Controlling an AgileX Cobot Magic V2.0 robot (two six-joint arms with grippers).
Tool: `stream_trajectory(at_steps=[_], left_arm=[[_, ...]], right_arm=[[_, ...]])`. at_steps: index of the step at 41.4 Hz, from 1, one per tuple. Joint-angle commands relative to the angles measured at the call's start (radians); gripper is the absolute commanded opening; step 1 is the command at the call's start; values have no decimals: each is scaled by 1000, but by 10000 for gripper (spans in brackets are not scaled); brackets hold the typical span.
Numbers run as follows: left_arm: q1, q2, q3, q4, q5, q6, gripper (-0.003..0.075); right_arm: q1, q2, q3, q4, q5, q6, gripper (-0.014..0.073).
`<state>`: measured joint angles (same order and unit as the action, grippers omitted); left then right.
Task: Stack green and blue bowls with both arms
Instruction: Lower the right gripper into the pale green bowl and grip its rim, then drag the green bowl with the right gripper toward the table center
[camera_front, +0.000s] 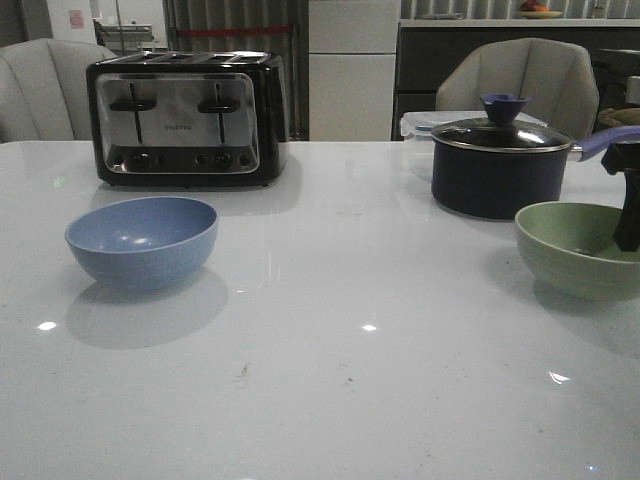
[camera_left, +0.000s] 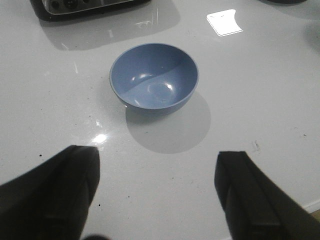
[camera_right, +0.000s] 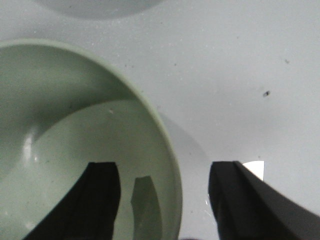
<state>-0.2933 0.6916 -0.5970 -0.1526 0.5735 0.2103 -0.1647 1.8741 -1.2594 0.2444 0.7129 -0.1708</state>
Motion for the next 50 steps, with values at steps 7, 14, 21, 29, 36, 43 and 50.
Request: stream_trajectory(at_steps=[7, 14, 21, 29, 36, 43, 50], left_arm=[[-9, 3, -33, -15, -78, 0, 526], [-9, 3, -33, -16, -78, 0, 526], [-9, 3, -33, -16, -79, 0, 526], [-9, 3, -33, -16, -84, 0, 526], [-9, 3, -33, -16, -84, 0, 526], [-9, 3, -33, -18, -84, 0, 526], [-9, 3, -33, -18, -84, 0, 526]], right_arm=[[-6, -22, -53, 5, -27, -13, 238], [-6, -26, -81, 1, 6, -13, 111], [23, -83, -111, 1, 55, -15, 77], [147, -182, -105, 1, 67, -22, 77], [302, -210, -74, 11, 69, -23, 77], [475, -200, 7, 50, -21, -23, 77], [592, -161, 54, 90, -99, -23, 77]])
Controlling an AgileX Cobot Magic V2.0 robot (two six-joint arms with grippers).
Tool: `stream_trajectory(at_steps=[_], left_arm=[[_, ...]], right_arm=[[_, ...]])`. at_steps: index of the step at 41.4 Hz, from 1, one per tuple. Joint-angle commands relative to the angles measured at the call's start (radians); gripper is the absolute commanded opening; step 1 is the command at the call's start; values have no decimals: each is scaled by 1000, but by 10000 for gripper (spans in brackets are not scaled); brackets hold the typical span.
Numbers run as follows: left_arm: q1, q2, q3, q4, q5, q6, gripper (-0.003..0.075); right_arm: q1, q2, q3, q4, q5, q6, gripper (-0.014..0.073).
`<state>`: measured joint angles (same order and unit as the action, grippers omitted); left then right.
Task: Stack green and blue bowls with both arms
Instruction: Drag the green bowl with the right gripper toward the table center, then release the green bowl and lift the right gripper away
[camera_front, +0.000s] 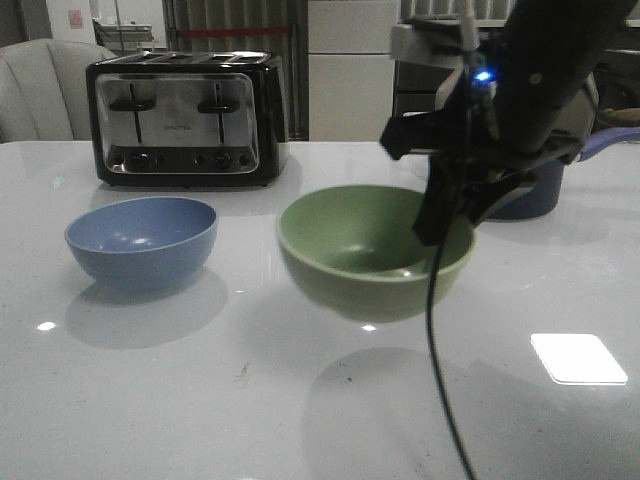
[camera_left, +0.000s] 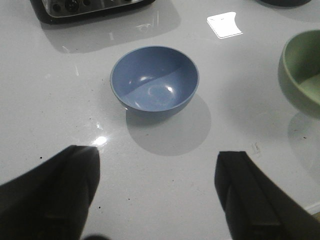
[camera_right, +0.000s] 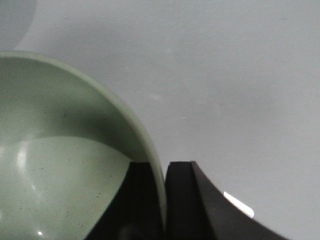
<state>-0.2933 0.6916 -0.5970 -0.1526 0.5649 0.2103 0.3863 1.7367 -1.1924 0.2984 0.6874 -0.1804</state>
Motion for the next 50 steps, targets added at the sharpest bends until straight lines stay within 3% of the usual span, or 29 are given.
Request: stream_trajectory(at_steps=[1, 9, 20, 22, 34, 50], left_arm=[[-9, 3, -33, -18, -75, 0, 526], [-9, 3, -33, -18, -75, 0, 526], [-9, 3, -33, -18, -75, 0, 526], [-9, 3, -33, -18, -75, 0, 526], [-9, 3, -33, -18, -75, 0, 526], [-9, 3, -33, -18, -75, 0, 526]], right_arm=[[50, -12, -13, 39, -75, -13, 77], [79, 46, -13, 72, -127, -13, 96], [79, 71, -24, 67, -177, -13, 414], [79, 63, -28, 68, -169, -13, 435], [79, -131, 16, 25, -162, -20, 433], [79, -638, 312, -79, -161, -58, 433]])
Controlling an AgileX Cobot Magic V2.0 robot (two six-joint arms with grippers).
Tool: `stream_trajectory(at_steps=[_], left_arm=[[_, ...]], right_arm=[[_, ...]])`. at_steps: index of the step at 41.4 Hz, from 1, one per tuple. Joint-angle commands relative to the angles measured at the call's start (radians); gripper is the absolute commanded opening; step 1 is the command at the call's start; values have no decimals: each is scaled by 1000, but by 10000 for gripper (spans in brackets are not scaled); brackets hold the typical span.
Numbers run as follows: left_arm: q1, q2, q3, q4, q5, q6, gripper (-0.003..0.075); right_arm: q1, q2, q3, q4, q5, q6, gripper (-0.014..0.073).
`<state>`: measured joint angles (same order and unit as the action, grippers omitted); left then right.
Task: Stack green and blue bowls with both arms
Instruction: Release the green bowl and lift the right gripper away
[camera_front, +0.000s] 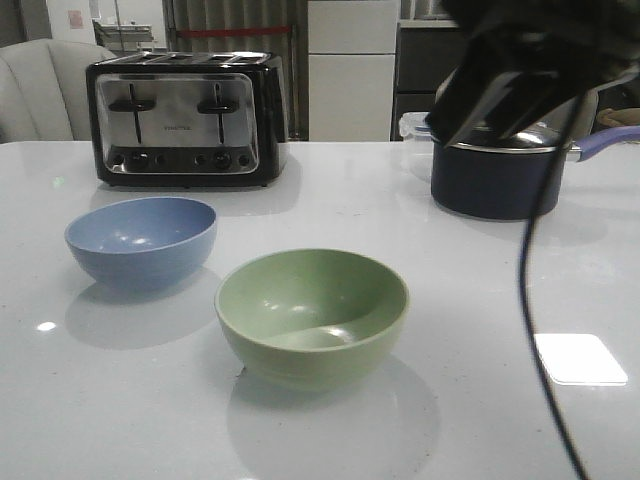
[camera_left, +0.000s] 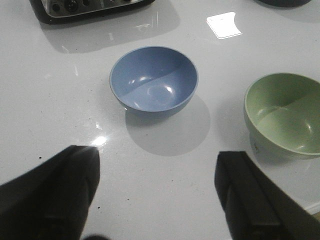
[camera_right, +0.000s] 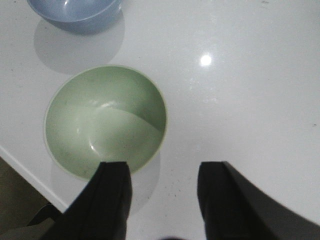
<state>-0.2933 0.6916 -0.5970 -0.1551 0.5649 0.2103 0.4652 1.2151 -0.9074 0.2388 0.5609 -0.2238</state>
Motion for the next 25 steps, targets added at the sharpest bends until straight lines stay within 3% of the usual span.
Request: stream_trajectory(at_steps=[1, 10, 19, 25], left_arm=[[-9, 5, -33, -15, -75, 0, 526], [-9, 12, -33, -14, -77, 0, 527], [-5, 156, -105, -11, -39, -31, 536], [-5, 312, -199, 6, -37, -35, 625]], right_arm=[[0, -141, 43, -22, -32, -15, 433], [0, -361, 163, -25, 51, -15, 433], [0, -466, 196, -24, 84, -14, 433], [0, -470, 196, -24, 86, -14, 433]])
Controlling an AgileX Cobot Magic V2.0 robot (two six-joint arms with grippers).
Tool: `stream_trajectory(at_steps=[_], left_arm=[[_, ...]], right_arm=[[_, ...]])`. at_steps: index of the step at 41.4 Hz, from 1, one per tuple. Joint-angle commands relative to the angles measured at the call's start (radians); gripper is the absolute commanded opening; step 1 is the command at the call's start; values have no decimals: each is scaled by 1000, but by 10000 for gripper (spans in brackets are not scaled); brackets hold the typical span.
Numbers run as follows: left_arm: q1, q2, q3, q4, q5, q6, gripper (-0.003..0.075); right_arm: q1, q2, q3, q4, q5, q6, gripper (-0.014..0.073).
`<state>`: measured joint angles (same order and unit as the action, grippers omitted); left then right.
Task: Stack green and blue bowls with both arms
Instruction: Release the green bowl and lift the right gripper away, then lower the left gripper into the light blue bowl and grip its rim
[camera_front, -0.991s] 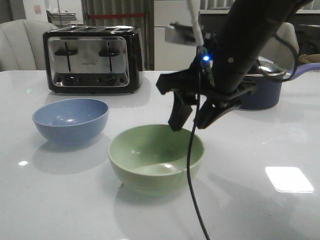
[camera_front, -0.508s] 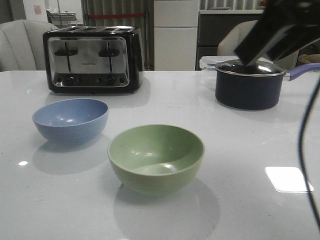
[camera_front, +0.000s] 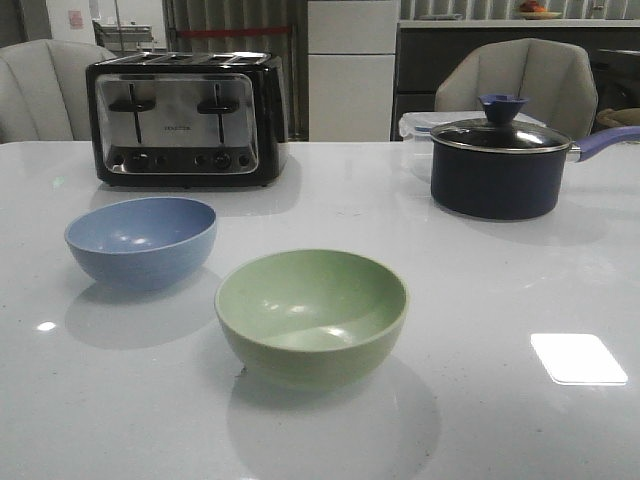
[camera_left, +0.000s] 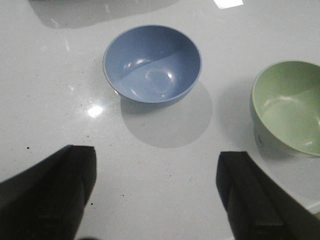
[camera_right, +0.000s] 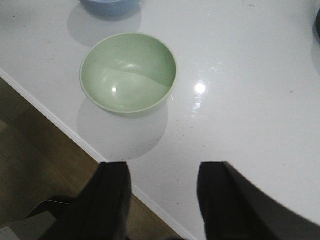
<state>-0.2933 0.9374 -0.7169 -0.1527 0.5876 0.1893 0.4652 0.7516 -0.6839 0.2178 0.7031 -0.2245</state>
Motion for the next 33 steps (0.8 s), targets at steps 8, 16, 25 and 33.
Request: stream_trajectory(at_steps=[8, 16, 25, 33], left_arm=[[-5, 330, -238, 81, -22, -65, 656], [-5, 564, -408, 164, 33, -98, 656], [34, 746, -563, 203, 44, -140, 656], [91, 861, -636, 196, 33, -146, 656]], right_arm=[[0, -7, -27, -3, -56, -13, 433], [0, -7, -27, -3, -56, -13, 433], [0, -7, -27, -3, -56, -13, 433], [0, -7, -27, -3, -56, -13, 433]])
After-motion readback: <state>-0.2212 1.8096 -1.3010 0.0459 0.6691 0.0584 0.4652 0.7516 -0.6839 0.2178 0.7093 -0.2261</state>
